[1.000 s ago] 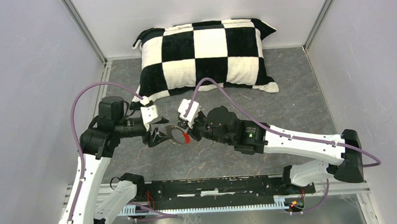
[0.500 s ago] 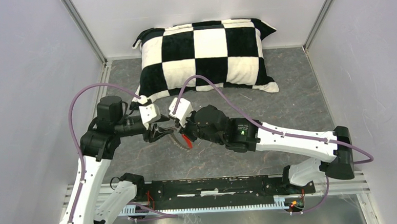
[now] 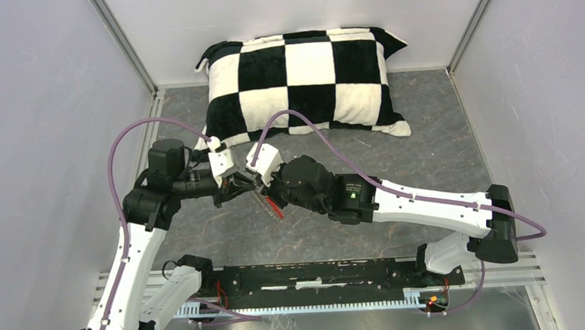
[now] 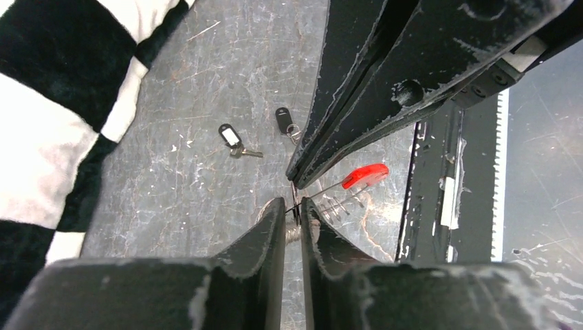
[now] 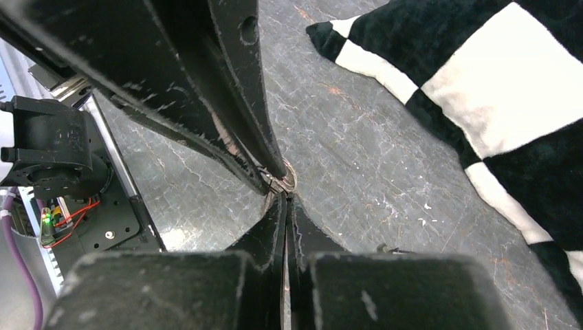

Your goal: Put the keys on the keyring

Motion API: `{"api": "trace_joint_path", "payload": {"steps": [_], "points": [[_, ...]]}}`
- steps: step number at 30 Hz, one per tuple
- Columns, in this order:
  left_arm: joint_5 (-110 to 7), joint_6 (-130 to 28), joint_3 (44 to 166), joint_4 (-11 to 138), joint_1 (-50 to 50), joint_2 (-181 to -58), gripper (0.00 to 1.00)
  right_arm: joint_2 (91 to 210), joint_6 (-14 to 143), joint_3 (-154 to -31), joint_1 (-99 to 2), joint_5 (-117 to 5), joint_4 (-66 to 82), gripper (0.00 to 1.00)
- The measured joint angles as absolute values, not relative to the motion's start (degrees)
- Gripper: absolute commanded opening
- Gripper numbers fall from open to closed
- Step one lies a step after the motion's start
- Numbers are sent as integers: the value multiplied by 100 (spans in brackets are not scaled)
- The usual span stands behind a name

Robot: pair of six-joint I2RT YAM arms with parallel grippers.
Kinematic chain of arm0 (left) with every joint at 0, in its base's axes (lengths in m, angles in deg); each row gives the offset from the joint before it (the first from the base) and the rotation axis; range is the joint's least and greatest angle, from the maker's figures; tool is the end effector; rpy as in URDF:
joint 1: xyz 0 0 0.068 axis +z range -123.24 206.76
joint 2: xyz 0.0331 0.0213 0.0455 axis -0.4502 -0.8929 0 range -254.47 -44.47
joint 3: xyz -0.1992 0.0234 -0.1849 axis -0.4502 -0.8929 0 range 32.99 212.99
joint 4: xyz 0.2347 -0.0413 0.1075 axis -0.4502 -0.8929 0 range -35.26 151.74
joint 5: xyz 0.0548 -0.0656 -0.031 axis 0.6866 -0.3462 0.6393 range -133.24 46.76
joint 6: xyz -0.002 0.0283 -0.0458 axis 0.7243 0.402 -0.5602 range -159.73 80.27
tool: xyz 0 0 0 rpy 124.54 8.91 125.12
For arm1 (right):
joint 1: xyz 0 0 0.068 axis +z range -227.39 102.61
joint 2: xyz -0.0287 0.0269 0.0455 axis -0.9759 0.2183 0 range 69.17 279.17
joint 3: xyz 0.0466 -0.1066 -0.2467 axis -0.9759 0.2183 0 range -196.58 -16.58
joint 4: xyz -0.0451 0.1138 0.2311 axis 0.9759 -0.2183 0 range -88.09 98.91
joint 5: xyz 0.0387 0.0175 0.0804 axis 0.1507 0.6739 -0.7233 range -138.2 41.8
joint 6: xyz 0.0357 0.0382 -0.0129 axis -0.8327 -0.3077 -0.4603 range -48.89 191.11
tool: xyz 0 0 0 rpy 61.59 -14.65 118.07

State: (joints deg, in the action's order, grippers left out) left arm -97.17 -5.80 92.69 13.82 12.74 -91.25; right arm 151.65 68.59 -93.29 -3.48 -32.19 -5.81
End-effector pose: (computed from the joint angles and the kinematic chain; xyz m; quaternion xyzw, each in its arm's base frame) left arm 0.1312 -0.0624 0.3647 0.5126 0.6373 -0.3250 0.4749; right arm 0.1027 0.3207 0.3724 -0.4102 0.7071 0.2593 0.5143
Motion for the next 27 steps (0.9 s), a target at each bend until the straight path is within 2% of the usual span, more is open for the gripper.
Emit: {"api": "trace_joint_path", "payload": {"steps": [3, 10, 19, 27], "points": [[-9708, -573, 9269, 1390, 1274, -9154, 2, 15165, 6839, -9329, -346, -3208, -581, 0], [-9752, -571, 9254, 1386, 1274, -9143, 2, 15023, 6837, -9130, -329, -3339, -428, 1], [-10174, -619, 9254, 1399, 1254, -9090, 2, 13886, 6848, -8133, -280, -3835, 392, 34], [-10983, -1793, 9254, 2332, 1254, -8815, 2, 13027, 7016, -7654, -302, -3934, 1050, 36]]}}
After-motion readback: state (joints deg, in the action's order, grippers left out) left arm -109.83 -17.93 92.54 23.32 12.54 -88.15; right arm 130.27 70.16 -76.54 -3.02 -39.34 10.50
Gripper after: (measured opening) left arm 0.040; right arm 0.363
